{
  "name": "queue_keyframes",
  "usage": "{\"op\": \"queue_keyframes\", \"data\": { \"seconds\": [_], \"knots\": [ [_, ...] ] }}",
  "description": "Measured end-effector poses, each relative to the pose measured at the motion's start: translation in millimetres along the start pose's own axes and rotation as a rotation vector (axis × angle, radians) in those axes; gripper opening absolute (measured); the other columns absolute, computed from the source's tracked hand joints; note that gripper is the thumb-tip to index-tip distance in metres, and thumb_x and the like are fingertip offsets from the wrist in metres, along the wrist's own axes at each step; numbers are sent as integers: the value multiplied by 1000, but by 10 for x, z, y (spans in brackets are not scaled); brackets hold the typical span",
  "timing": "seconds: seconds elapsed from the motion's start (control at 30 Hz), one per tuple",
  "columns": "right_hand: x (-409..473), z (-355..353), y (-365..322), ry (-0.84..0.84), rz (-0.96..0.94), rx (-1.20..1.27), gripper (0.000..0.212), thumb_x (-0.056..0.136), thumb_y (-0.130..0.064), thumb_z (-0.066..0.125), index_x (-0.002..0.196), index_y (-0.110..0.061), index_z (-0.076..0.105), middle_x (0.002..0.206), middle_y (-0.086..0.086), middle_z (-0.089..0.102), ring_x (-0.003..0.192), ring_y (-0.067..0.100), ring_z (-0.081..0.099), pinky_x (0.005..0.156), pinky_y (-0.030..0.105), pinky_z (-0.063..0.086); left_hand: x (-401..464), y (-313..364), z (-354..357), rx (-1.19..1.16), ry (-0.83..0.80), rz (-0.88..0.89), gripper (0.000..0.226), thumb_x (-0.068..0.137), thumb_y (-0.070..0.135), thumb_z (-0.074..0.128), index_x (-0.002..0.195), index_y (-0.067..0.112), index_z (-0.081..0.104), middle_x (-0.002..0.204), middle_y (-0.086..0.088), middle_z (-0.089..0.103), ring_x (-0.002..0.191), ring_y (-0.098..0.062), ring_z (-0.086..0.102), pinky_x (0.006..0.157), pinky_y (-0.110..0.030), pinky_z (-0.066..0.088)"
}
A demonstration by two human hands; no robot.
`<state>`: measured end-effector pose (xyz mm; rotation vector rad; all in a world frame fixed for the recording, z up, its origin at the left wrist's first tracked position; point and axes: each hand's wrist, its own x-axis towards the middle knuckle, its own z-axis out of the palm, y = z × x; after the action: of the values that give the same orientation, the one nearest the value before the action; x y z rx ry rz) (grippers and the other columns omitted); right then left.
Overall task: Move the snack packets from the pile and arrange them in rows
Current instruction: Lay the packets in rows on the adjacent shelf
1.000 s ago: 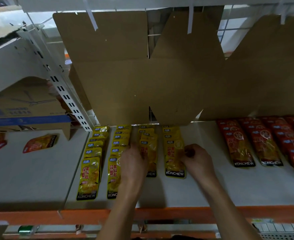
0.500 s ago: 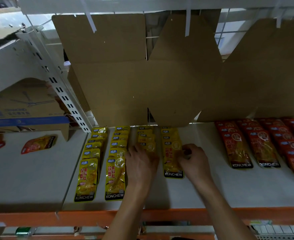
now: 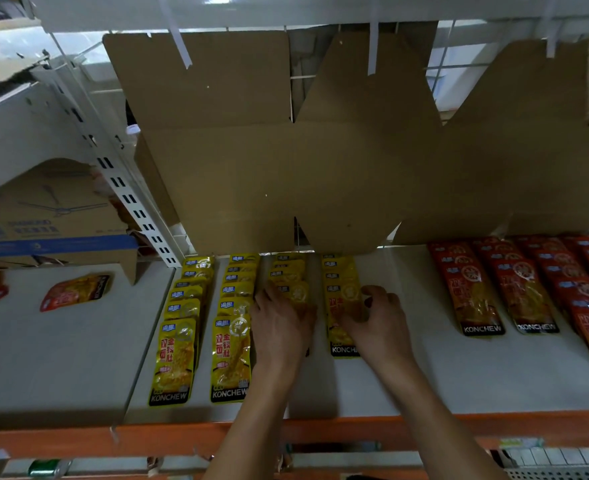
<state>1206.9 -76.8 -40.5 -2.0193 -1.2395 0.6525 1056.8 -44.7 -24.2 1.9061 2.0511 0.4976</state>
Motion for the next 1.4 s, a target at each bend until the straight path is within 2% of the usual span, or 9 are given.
{"op": "queue_keyframes", "data": {
  "seconds": [0.17,0.33,0.53,0.73,0.87,1.1,1.4],
  "knots": [
    [-14,27,7,15,-5,-3,68,75,-48,78,131,-20,52,119,7,51,108,28,57,87,42,52,10,14,-20,-15,-57,-32,85,90,43,63,149,-4,23,141,-20,46,129,-36,44,106,-40,36],
    [-31,30,-7,7,-5,-17,68,76,-50,76,132,-20,50,120,7,51,107,28,57,88,43,52,22,5,-18,-18,-58,-36,83,90,40,63,148,-3,24,138,-19,50,126,-34,48,102,-39,41],
    [-38,37,-25,11,1,-13,66,75,-40,78,131,-19,51,118,7,51,107,29,57,88,39,50,13,9,-34,-58,-63,-27,82,89,34,64,149,-4,23,134,-21,52,121,-35,52,98,-41,44],
    [-58,53,-51,22,0,-35,67,76,-42,78,132,-18,51,120,9,50,107,31,57,88,39,50,22,14,-48,-97,-67,-17,76,87,29,66,145,-4,29,127,-21,56,114,-37,56,93,-44,48],
    [-78,52,-64,18,12,-41,66,77,-41,77,133,-18,51,122,10,49,108,32,56,87,40,51,24,9,-52,-120,-61,-14,82,87,30,66,148,-5,23,126,-24,57,111,-38,59,92,-47,51],
    [-90,61,-130,44,20,-73,58,79,-39,76,127,-15,55,116,10,50,102,32,57,82,36,48,9,8,-88,-133,-78,-9,83,90,31,64,151,-4,19,131,-23,54,115,-37,57,95,-46,49],
    [-124,13,-208,33,21,-150,62,80,-37,74,132,-12,53,120,13,50,110,36,52,88,40,45,-7,1,-125,-134,-70,22,86,88,28,66,152,-5,18,140,-27,47,127,-39,50,104,-46,43]
  ]
}}
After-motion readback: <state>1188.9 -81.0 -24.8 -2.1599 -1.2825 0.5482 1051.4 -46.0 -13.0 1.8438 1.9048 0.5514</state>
